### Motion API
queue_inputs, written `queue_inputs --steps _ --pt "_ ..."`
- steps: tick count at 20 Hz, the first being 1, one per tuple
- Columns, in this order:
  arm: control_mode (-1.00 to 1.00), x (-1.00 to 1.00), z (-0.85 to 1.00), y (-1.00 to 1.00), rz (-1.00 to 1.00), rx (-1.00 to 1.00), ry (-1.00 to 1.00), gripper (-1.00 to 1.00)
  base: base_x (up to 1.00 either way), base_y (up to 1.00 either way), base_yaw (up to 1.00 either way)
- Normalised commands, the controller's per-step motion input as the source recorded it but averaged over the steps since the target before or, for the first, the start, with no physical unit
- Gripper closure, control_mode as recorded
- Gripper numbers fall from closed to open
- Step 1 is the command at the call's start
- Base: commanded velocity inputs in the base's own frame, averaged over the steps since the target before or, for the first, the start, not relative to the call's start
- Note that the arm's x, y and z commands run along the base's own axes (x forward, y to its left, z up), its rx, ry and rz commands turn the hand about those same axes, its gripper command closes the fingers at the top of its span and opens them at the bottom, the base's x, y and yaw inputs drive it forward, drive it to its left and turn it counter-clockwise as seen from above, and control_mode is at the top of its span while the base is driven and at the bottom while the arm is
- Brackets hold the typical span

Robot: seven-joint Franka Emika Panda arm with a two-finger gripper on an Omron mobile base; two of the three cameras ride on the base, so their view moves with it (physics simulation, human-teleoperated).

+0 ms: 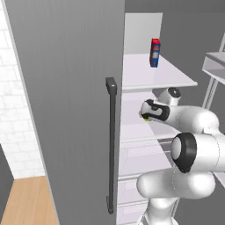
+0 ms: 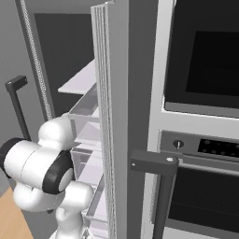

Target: Grab a lemon wedge from the fridge and one ice cube from the ice bowl, and put them in the glass of lemonade.

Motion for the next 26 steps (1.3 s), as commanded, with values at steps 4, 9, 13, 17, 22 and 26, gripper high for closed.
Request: queue_inputs --steps 4,9,13,17,22,26 --pt "-1.0 0.3 -0.2 0.0 0.0 0.0 0.0 -1.0 0.0 0.0 0.0" --pt "-1.0 0.3 -0.17 0.0 0.01 0.0 0.0 -1.0 0.0 0.0 0.0" --pt "-1.0 0.27 -0.22 0.0 0.02 0.0 -0.02 -1.0 0.0 0.0 0.0" --pt "-1.0 0.21 0.0 -0.02 0.02 0.0 0.0 -1.0 0.0 0.0 0.0" --pt "-1.0 0.2 0.0 -0.08 0.0 0.0 0.0 -1.0 0.0 0.0 0.0" --pt "-1.0 0.18 0.0 -0.1 0.0 0.0 0.0 -1.0 0.0 0.0 0.0"
